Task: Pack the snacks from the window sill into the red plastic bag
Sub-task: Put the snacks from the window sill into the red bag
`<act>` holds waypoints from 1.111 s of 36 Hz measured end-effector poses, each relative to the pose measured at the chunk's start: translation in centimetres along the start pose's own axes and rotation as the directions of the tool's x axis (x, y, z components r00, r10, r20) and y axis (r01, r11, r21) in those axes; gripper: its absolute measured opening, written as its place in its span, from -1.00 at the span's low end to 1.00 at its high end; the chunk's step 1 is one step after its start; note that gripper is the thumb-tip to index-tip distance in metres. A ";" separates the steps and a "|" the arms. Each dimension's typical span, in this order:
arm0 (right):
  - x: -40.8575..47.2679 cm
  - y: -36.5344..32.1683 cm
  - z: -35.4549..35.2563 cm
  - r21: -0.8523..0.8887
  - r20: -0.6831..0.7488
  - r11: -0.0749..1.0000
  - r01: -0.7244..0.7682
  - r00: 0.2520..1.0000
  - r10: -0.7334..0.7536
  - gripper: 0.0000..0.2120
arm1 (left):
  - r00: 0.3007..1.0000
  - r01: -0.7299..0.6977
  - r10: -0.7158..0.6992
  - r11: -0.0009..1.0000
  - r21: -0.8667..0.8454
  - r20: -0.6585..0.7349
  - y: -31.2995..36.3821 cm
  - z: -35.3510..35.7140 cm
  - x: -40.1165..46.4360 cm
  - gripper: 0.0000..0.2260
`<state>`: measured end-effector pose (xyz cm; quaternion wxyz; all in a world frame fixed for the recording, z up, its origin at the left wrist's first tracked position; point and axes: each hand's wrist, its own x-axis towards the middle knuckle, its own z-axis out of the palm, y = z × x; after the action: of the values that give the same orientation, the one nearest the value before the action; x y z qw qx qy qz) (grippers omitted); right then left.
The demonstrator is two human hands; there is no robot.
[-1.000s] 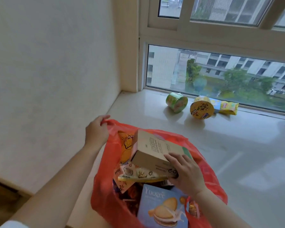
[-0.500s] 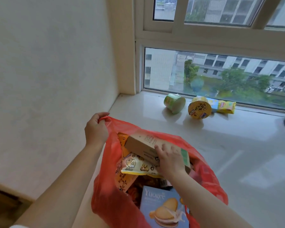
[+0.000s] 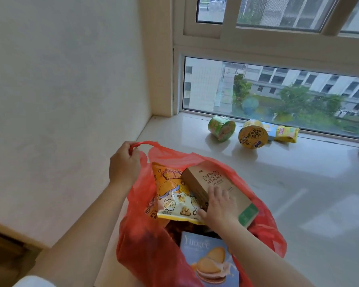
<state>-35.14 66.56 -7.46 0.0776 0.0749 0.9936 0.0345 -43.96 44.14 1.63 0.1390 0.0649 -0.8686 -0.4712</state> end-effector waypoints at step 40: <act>1.0 -3.4 -0.8 -0.061 0.053 0.755 0.652 0.758 -0.650 -0.46 | 0.949 0.300 -0.316 0.908 -0.293 -0.010 -1.2 -1.6 2.8 -0.91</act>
<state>-36.76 63.30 -7.06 0.1018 -0.2777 0.9543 0.0421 -46.19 41.49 1.96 0.0959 0.1937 -0.7651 -0.6066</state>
